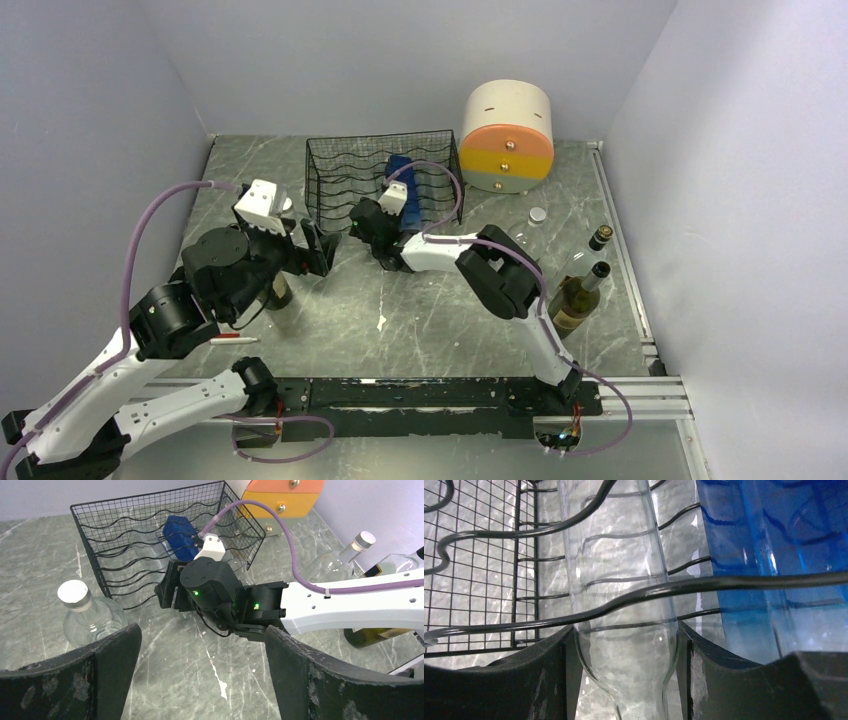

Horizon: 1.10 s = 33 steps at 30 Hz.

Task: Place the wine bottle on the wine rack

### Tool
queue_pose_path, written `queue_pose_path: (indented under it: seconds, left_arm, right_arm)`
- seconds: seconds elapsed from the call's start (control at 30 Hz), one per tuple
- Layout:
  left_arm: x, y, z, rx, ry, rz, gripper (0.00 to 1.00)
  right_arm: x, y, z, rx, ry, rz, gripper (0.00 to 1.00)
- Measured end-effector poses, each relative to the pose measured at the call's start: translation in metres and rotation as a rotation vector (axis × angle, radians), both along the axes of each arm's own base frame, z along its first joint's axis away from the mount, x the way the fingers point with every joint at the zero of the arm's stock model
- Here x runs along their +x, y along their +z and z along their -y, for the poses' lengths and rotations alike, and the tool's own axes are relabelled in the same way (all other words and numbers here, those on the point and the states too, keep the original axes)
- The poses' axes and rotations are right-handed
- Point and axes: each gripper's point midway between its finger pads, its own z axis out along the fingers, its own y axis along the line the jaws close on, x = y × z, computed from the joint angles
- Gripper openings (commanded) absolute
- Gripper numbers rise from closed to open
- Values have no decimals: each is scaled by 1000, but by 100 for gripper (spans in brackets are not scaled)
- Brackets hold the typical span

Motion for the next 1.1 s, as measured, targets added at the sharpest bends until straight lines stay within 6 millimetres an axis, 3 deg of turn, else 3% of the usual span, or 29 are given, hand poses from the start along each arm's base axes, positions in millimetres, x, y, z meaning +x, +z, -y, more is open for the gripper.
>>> queue_pose_path:
  seconds: [0.07,0.2,0.47,0.7,0.97,1.1]
  left_arm:
    - [-1,-1,-1,2,0,-3,97]
    - [-2,-1,-2,0,1,-4,97]
    - [-2,-4,-2,-2,3,-16,97]
    - [-3,-11,-2,11,4,-30,97]
    - [-2,-15,-1,27,5,-42,97]
    - [-1,-13,-1,27,10,-39,97]
  right_arm:
    - [3,2,-1,16,-4,14,6]
    - [5,6,-1,26,-11,26,33]
    - [12,9,-4,11,-32,22,70]
    - [14,11,-8,6,-25,24,86]
    - [12,18,-11,8,-1,25,89]
    - [6,32,-6,24,17,22,88]
